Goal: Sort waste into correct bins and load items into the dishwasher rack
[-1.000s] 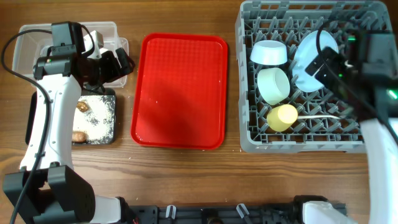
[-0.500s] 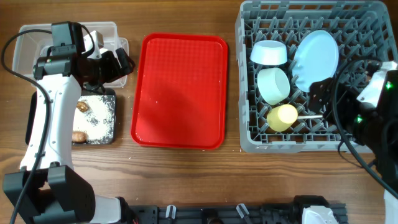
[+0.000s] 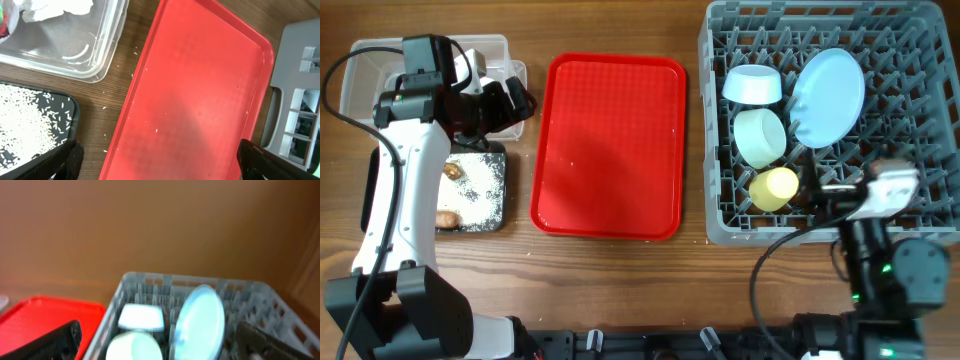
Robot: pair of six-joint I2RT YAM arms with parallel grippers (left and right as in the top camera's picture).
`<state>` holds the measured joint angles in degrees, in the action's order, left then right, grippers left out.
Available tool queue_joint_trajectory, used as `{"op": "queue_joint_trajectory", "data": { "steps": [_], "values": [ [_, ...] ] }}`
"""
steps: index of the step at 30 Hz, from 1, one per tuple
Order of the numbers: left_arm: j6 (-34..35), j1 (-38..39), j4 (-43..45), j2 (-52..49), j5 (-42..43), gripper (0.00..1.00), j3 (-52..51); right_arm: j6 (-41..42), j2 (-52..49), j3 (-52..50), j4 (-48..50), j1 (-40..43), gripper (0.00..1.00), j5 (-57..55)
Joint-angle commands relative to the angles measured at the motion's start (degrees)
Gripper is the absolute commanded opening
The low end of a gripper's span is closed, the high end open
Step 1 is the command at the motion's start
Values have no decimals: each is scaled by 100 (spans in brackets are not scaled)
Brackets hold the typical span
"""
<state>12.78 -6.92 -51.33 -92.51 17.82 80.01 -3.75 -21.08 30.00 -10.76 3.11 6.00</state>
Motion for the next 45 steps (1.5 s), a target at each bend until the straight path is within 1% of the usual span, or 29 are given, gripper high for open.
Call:
{"op": "queue_joint_trajectory", "data": {
  "steps": [1,3,7,8,12,14,38,42,43,45],
  "values": [
    [-33,-24,7,94,7,100,111,-63,925,-1272,787,28,100,162],
    [-33,-24,7,94,7,100,111,-57,1388,-1784,863,28,100,236],
    [-33,-24,7,94,9,100,111,-57,2068,-2479,883,28,100,310],
    [-33,-24,4,94,7,100,111,-59,2094,-2555,885,28,99,310],
    [-33,-24,7,94,9,100,111,-59,2094,-2828,881,28,100,310],
    [-33,-24,7,94,7,100,111,-63,2094,-2966,1141,28,100,306],
    [-33,-24,7,98,7,100,111,-66,2087,-2970,1154,28,100,306],
    [-42,-17,-133,431,-173,100,90,-66,2087,-2970,1154,28,100,308],
    [-55,-7,-52,551,-166,100,52,-66,2087,-2970,1154,28,100,308],
    [-179,4,396,852,-133,100,-149,-63,2087,-2970,1154,28,100,308]
  ]
}}
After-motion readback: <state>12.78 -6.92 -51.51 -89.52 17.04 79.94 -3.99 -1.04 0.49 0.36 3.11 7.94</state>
